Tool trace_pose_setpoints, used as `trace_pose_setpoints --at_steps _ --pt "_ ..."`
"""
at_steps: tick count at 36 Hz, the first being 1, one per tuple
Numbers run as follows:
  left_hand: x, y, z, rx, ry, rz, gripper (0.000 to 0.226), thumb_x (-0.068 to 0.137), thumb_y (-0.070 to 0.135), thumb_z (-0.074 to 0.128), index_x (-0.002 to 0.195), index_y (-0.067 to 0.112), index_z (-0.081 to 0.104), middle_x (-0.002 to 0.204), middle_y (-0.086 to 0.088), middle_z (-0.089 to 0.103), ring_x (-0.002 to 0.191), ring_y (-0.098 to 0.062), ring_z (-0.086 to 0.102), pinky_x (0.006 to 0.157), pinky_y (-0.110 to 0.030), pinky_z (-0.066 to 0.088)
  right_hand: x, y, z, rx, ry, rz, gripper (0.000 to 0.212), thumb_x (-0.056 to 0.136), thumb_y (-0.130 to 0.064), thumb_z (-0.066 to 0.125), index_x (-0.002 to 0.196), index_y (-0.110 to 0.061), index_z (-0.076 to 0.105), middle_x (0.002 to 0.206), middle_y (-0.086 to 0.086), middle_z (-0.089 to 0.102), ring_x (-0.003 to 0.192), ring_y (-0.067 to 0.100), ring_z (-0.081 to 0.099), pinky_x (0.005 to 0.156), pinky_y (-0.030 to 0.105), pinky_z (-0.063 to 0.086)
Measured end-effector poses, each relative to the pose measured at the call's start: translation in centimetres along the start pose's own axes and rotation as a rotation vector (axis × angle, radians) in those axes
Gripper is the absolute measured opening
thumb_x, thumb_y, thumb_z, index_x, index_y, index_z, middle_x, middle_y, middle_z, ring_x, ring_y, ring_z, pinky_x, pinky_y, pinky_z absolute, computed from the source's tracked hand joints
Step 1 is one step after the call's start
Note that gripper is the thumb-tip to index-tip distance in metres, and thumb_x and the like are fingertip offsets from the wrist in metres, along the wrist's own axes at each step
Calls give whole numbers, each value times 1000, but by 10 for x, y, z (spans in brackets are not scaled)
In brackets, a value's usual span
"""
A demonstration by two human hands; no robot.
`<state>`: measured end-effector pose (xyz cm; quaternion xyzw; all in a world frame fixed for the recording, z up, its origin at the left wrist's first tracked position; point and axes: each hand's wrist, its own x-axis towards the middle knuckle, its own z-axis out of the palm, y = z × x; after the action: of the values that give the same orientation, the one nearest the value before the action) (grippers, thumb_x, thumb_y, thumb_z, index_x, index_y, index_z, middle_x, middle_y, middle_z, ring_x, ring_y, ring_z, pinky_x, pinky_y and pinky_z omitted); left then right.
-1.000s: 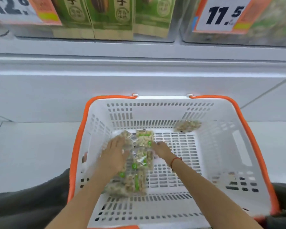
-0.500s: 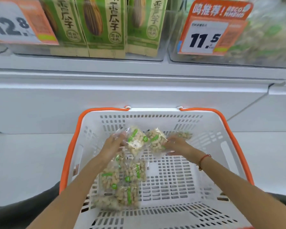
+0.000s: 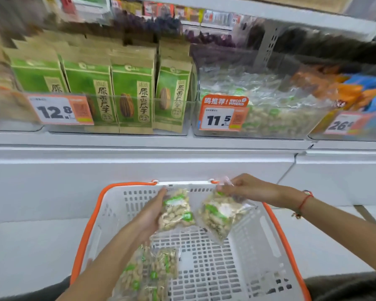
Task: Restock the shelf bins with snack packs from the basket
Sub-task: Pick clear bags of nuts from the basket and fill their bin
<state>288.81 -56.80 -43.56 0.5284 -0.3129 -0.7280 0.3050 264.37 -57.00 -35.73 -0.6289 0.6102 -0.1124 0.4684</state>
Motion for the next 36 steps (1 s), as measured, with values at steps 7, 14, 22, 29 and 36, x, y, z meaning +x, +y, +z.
trace_pose_setpoints --at_steps 7,14,22,29,36 --pt "-30 20 28 286 -249 -31 59 94 62 24 121 21 58 113 -7 69 105 -21 66 101 -40 46 -18 -18 5 -109 -78 -148 38 74 -38 79 72 -7 56 52 7 32 51 15 26 51 16 25" --pt "-35 18 25 350 -454 27 62 82 46 68 137 28 45 121 9 64 126 -10 50 113 -36 31 -2 -10 20 -100 115 -260 26 67 -41 83 65 -22 66 57 -1 50 52 8 39 56 24 32" --pt "-35 29 11 514 -421 6 49 87 7 64 127 30 49 109 13 70 113 -13 59 102 -30 43 -16 -20 11 40 112 -328 40 64 -41 84 95 -20 69 60 13 58 55 10 45 58 22 35" --pt "-46 81 37 824 -491 39 45 77 40 73 110 10 67 90 2 55 78 -10 43 72 -24 35 -35 -46 -9 -273 11 -294 39 70 -39 82 98 -14 74 42 -11 52 41 3 41 51 18 32" --pt "-45 75 39 354 -489 191 34 75 44 72 104 26 72 114 8 68 106 -9 58 98 -32 32 -41 -37 -39 93 337 -158 46 60 -52 78 74 -9 74 61 2 51 61 9 46 58 17 37"
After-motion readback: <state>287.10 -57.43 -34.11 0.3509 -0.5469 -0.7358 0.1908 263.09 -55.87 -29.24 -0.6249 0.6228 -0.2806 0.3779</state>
